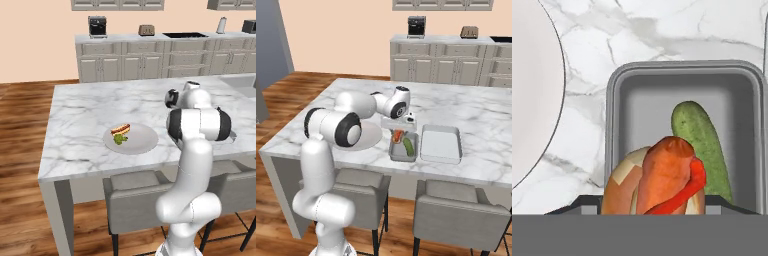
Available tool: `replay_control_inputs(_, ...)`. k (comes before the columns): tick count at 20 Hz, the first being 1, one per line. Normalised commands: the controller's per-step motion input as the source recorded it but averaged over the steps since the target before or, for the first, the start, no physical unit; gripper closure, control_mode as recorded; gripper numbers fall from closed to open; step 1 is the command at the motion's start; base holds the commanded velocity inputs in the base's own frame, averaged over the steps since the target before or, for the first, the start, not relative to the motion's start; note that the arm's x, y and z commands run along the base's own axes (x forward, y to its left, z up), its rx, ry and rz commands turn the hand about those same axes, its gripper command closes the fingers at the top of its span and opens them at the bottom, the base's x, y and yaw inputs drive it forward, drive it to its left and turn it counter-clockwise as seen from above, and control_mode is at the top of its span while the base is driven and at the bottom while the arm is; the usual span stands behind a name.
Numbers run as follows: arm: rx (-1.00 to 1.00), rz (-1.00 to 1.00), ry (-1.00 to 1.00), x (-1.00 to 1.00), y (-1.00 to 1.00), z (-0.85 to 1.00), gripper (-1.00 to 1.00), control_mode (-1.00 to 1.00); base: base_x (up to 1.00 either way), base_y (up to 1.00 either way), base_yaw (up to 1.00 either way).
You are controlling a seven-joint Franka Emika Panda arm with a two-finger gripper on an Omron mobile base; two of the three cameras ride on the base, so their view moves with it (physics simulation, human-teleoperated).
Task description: Place one cooked food and one vegetable from the large plate to each tupperware container.
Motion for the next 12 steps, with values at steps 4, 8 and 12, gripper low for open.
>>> replay_control_inputs(4,-0.04,0.30,0.00,0.03,-0.40,-0.47,1.00,-1.00,0.00,0.00,0.00)
replay_control_inputs(8,0.00,0.19,0.00,0.00,-0.03,-0.35,1.00,-1.00,0.00,0.00,0.00)
replay_control_inputs(12,0.00,0.07,0.00,0.02,0.00,-0.16,1.00,-1.00,0.00,0.00,0.00)
